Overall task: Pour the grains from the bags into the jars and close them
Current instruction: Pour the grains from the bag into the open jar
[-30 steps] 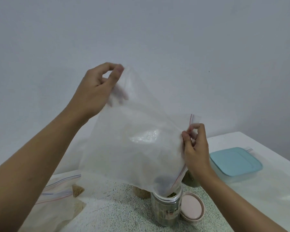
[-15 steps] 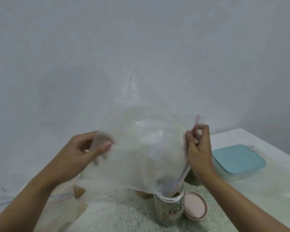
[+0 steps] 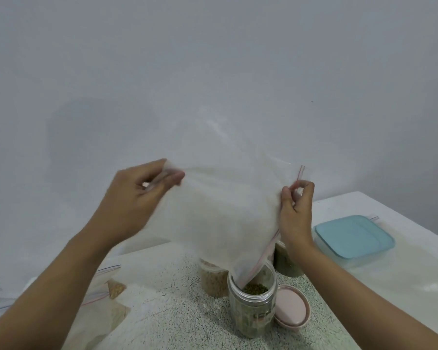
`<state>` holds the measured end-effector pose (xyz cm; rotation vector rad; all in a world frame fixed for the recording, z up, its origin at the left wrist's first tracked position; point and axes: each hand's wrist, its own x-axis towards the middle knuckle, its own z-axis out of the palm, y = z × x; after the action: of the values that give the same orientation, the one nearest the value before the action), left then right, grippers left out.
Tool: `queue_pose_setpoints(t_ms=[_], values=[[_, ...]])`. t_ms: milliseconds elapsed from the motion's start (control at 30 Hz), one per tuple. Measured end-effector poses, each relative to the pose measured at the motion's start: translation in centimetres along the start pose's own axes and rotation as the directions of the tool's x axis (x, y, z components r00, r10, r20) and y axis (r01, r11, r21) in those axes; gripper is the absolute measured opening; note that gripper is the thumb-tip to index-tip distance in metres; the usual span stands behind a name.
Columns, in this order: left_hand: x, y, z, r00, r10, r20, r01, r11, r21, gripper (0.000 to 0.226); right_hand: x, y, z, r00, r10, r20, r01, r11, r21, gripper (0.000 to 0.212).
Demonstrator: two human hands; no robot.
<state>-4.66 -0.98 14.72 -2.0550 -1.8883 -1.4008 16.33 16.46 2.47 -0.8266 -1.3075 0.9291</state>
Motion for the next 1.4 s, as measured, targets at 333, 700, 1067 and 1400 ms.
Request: queue_pose_setpoints(t_ms=[333,700,1067,1400], values=[[1.0,0.0,-0.7,1.0,-0.013,0.011,0.014,0.994,-0.104,0.024,0.3,-0.1,-0.2,0.994,-0.105,0.021,0.105,0.994,-0.041,0.015],[-0.3,-0.9,-1.4,0.995,-0.094,0.015,0.095,0.988,-0.119,0.021,0.8,0.4,-0.2,0.984,-0.12,0.132,0.129,0.989,-0.067,0.019],[-3.7,-5.2,-0.8,0.967,-0.248,-0.055,0.245,0.968,-0.057,0.019,1.7,-0.3,0.5,0.974,-0.097,0.204,0.098,0.995,0.005,0.015],[-6.1,-8.2,-0.6,0.974,-0.222,0.049,0.211,0.964,0.165,0.027,2.2,-1.3,1.0,0.955,-0.127,0.267,0.117,0.992,0.052,0.02]])
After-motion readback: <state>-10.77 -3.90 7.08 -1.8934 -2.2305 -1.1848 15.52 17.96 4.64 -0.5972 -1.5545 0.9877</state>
